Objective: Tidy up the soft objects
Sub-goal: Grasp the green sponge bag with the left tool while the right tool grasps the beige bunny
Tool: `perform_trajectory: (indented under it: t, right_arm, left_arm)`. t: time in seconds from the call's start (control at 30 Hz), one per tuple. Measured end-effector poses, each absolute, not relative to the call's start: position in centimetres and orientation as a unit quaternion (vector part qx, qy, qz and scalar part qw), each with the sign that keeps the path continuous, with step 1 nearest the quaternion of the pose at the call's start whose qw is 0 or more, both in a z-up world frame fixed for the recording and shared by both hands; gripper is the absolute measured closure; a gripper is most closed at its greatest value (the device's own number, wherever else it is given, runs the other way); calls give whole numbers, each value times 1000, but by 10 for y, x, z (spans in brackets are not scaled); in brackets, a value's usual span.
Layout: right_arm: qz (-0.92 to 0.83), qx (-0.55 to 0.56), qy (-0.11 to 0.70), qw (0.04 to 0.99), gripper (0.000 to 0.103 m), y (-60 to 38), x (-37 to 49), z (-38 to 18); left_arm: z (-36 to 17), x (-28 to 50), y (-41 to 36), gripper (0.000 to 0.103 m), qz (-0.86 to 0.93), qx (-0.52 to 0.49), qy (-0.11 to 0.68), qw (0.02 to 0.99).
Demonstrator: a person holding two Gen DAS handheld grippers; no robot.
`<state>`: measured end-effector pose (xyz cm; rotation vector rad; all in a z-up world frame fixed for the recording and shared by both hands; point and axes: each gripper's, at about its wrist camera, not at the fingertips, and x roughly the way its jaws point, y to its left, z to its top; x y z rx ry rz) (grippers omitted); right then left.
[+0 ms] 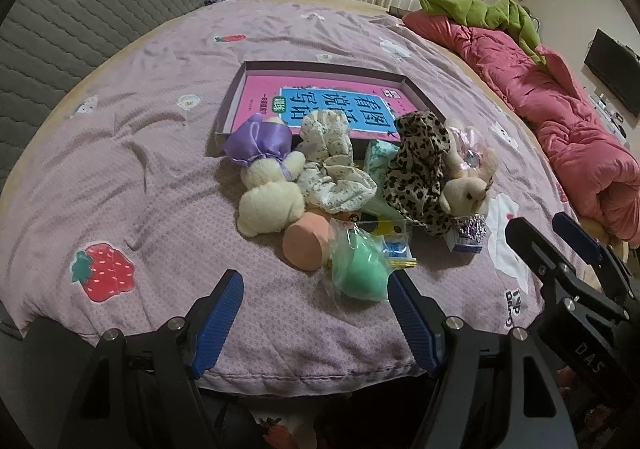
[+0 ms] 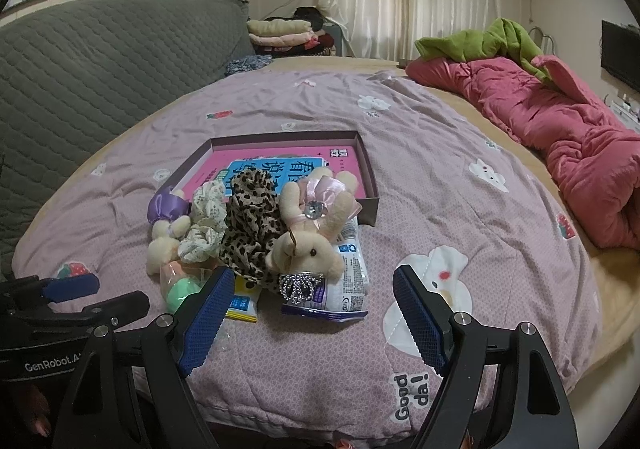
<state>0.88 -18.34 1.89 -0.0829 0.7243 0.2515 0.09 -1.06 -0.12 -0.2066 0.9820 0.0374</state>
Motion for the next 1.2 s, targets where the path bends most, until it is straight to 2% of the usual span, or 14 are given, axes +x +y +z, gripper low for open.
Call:
perform_trajectory:
  t: [0.53, 0.93, 1.2]
  right_arm:
    - [103, -1, 366, 925, 21, -211, 23, 9]
    - [111, -7, 362, 925, 21, -211, 34, 1]
    - [119, 23, 376, 919, 21, -214, 61, -8]
  left_arm:
    - [-29, 15, -30, 30, -33, -149, 519, 841]
    - [-47, 43, -31, 42, -25, -188, 532, 825]
    - [-59, 58, -28, 55, -26, -203, 542, 815]
